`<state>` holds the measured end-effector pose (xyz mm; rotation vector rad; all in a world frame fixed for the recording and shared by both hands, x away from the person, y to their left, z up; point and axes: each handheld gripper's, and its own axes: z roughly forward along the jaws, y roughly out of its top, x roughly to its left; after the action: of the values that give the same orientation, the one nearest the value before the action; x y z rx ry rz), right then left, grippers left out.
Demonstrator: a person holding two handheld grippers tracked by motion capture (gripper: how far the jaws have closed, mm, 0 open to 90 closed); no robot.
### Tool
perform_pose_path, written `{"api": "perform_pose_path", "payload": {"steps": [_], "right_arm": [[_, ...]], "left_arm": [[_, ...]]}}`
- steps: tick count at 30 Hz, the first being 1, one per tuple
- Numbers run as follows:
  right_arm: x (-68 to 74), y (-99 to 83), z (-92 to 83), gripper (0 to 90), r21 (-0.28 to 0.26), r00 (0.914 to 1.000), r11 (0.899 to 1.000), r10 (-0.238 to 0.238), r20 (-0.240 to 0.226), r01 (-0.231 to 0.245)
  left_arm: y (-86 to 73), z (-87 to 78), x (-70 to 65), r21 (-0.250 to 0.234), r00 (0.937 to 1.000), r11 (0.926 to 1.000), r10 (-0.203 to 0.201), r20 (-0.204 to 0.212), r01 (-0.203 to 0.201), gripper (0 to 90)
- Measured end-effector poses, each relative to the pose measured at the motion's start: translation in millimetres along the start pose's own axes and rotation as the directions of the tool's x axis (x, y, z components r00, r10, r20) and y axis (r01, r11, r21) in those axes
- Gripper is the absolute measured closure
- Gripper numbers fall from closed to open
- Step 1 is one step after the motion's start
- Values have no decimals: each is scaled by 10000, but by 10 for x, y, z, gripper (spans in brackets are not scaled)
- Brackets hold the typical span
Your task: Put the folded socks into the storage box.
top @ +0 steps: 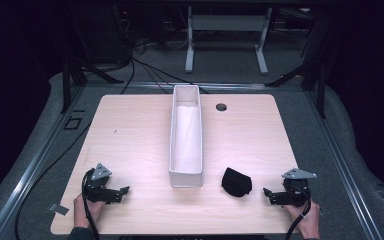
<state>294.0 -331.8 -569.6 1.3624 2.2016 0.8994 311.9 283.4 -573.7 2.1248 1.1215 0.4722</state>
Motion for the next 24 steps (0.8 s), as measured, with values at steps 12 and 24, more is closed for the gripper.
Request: {"api": "perform_pose_path", "payload": {"steps": [12, 24], "right_arm": [[3, 144, -124, 37, 1050, 9995, 9940, -317, 3, 315], [61, 452, -298, 4, 1828, 9944, 9781, -920, -515, 999]], "left_arm": [[2, 1, 1, 5, 10000, 10000, -4, -8, 4, 3], [6, 5, 14, -10, 10000, 10000, -71, -30, 71, 10]]}}
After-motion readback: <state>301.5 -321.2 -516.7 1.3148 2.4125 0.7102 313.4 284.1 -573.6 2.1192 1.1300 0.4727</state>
